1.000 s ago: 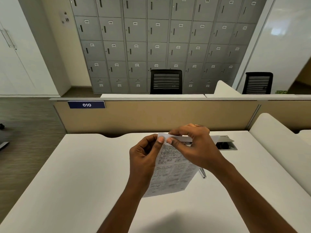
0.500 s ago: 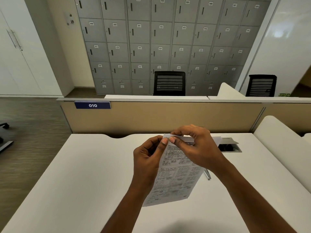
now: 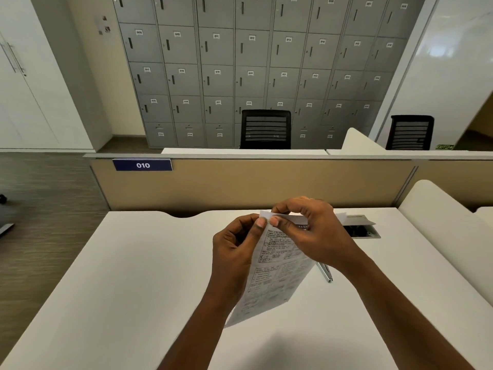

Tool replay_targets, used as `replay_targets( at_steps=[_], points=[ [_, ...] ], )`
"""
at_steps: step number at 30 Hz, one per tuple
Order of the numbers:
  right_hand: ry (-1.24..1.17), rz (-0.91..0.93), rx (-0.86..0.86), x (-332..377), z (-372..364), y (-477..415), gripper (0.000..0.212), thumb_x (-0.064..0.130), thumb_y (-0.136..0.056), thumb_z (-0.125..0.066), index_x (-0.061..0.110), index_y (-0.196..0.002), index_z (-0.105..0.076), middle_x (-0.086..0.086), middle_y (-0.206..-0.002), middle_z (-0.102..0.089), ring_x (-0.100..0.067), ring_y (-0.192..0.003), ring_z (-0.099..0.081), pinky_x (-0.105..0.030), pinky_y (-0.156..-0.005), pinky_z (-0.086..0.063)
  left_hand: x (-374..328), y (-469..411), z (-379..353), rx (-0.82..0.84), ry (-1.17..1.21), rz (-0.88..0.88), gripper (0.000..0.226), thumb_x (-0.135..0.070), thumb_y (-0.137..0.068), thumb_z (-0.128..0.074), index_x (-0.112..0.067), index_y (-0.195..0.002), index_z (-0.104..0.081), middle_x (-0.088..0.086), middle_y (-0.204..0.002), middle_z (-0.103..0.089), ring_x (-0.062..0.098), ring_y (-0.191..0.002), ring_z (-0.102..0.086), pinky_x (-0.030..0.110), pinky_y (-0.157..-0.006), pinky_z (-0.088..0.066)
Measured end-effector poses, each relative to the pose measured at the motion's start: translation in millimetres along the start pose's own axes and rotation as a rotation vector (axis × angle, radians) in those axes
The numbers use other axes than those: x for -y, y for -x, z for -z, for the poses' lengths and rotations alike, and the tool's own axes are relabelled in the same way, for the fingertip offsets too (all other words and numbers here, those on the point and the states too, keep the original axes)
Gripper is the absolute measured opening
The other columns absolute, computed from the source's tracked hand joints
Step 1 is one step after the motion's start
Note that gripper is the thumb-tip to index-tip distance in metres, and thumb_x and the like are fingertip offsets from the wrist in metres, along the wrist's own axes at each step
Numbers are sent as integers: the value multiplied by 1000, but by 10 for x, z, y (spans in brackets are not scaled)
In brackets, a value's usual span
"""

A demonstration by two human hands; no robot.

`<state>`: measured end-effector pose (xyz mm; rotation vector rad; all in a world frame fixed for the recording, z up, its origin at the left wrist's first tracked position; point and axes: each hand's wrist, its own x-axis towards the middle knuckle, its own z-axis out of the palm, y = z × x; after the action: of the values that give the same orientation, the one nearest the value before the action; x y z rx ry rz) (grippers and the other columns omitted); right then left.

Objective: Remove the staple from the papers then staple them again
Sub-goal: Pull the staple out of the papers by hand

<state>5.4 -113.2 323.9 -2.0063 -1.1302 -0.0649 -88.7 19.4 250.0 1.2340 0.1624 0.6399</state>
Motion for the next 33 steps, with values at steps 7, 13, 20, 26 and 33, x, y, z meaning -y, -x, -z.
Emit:
replay_targets(
  at_steps=[7,13,20,26,33],
  points=[
    [-43,-40,0,-26,41,23,22,42,-88,-70,23,-97,-76,15,-94,-72,-15,-96,-65,-60,-98,-44,-2,2,-12,52,6,3,23,-37,-95,-68,-19,-104,-79,11,-98,-81,29,-89,-78,36,-78,-63],
    [-56,-10,30,-28,74,19,14,41,-89,-68,27,-91,-72,18,-91,-69,-10,-93,-64,-60,-96,-45,-15,1,-25,68,25,38,22,-38,-95,-70,-20,-104,-80,11,-99,-81,29,-91,-77,39,-81,-63],
    [-57,22,89,-38,113,44,10,34,-93,-67,24,-90,-69,11,-91,-69,-19,-93,-64,-62,-92,-46,-12,-15,-4,122,98,110,24,-35,-92,-73,-16,-104,-79,11,-103,-80,30,-96,-76,46,-87,-62],
    [-17,31,148,-37,169,55,12,35,-95,-63,26,-88,-66,10,-89,-70,-22,-92,-64,-63,-96,-44,-41,6,-31,165,112,128,31,-35,-93,-71,-11,-110,-77,15,-106,-78,31,-97,-76,44,-85,-63],
    [-46,28,157,-77,211,96,16,36,-96,-60,22,-91,-65,10,-88,-70,-22,-93,-65,-64,-96,-44,-50,3,-52,203,143,171,28,-36,-91,-74,-14,-107,-79,13,-105,-79,31,-98,-76,50,-90,-63]
  ],
)
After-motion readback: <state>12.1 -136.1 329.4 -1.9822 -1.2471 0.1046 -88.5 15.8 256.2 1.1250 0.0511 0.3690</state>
